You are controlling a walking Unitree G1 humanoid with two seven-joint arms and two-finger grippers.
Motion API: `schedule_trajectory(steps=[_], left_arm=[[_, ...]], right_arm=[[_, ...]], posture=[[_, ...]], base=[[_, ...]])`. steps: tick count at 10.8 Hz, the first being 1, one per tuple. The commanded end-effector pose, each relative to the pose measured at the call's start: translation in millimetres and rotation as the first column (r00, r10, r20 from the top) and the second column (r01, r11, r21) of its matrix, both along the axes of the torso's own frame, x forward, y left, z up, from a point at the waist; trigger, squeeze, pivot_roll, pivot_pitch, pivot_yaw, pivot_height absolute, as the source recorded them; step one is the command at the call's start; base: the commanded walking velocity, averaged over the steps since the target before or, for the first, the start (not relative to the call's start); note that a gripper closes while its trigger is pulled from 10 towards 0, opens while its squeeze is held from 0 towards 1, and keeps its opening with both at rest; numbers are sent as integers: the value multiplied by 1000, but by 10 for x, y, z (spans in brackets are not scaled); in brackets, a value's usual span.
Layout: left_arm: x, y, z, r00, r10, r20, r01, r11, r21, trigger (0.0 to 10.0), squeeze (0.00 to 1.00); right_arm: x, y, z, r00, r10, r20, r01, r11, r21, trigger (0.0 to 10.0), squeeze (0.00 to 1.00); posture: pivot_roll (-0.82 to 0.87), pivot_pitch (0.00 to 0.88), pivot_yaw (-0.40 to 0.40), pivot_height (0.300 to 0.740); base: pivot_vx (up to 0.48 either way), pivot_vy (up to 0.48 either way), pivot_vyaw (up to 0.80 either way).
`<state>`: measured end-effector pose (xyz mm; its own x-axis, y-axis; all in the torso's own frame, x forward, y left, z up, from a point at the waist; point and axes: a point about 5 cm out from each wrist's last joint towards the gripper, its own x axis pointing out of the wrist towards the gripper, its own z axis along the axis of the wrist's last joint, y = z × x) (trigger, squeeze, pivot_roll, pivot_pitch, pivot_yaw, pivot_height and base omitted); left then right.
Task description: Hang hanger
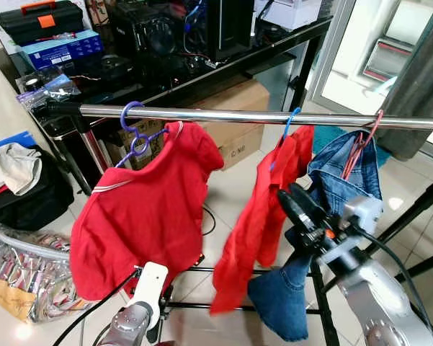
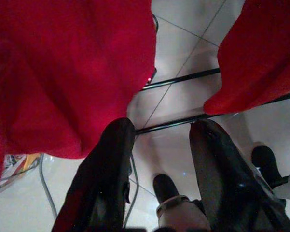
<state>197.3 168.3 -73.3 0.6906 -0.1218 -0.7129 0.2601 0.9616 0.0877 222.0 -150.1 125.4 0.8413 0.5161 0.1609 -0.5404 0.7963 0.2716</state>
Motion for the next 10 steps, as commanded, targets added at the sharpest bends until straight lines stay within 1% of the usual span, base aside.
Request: schedule_trajectory(steps=[1,2,4,5,6,7,9,10], left_arm=[[5,-6,0,1000,-13,-6,13,1000,3,10000,0],[-1,-2,-3,1000,-12,-7,12,1000,4,10000,0],[5,-5,0,1000,-14,-6,14,1000,6,10000,0],[9,-7,2,1000,-13,-5,13,1000,6,10000,0],[13,-15,3,1000,-12,-3,12,1000,5,10000,0],[7,-15,1,1000,-11,-3,11,1000,4,10000,0],[-2,-12,-4,1000,-12,-5,12,1000,5,10000,0],[-1,-12,-3,1000,-16,-6,16,1000,5,10000,0]], right_arm=[[47,-4,39,1000,-8,-7,8,1000,11,10000,0],[93,40,126,1000,2,7,-2,1000,21,10000,0],[214,153,197,1000,25,6,-25,1000,3,10000,0],[242,200,119,999,36,-29,-37,998,-45,10000,0],[276,140,-163,990,-39,-134,15,984,-177,10000,0],[287,79,-247,982,-93,-165,53,971,-234,10000,0],[364,-121,-302,954,-236,-184,178,942,-285,10000,0],[417,-235,-271,938,-305,-166,249,924,-291,10000,0]], posture=[[63,0,32,740],[63,0,33,740],[65,0,33,740],[66,0,32,740],[70,0,30,740],[70,0,30,740],[66,0,31,740],[60,0,34,740]], base=[[0,0,0],[0,0,0],[0,0,0],[0,0,0],[0,0,0],[0,0,0],[0,0,0],[0,0,0]])
